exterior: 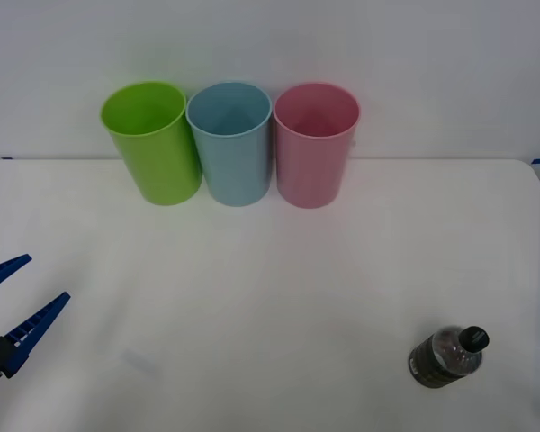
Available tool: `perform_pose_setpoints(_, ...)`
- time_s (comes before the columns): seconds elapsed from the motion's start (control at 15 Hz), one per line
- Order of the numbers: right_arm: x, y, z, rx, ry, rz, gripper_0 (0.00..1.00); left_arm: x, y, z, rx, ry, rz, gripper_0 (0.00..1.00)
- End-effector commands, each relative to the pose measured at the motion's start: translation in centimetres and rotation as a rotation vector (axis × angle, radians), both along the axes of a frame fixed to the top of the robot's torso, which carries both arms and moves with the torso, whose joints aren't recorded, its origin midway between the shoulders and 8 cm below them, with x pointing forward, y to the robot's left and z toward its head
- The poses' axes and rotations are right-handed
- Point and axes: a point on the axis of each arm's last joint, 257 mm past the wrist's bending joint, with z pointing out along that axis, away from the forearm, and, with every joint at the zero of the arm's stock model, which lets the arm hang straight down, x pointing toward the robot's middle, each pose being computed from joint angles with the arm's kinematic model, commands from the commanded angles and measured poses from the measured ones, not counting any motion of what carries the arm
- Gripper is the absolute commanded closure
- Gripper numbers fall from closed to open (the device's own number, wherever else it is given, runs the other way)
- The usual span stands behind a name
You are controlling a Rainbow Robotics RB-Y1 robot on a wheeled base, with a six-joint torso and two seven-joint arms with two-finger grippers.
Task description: Grasp the object on the table and drop it into the matching bin: aluminum can to the light blue bin, PET bottle to the pink bin.
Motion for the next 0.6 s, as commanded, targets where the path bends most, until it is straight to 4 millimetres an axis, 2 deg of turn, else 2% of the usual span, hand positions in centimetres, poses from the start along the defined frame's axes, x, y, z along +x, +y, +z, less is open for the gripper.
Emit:
perform_pose_setpoints(0.07, -0.3, 0.2, -1.3, -0.044, 0.014, 0.018, 0.0, 0.0, 0.0, 0.0, 0.0, 0.0, 0.0, 0.0)
perform_pose_setpoints(0.6, 0.0, 2.0, -4.3, -0.08, 0.029, 0.04, 0.0, 0.0, 0.0, 0.0, 0.0, 0.0, 0.0, 0.0)
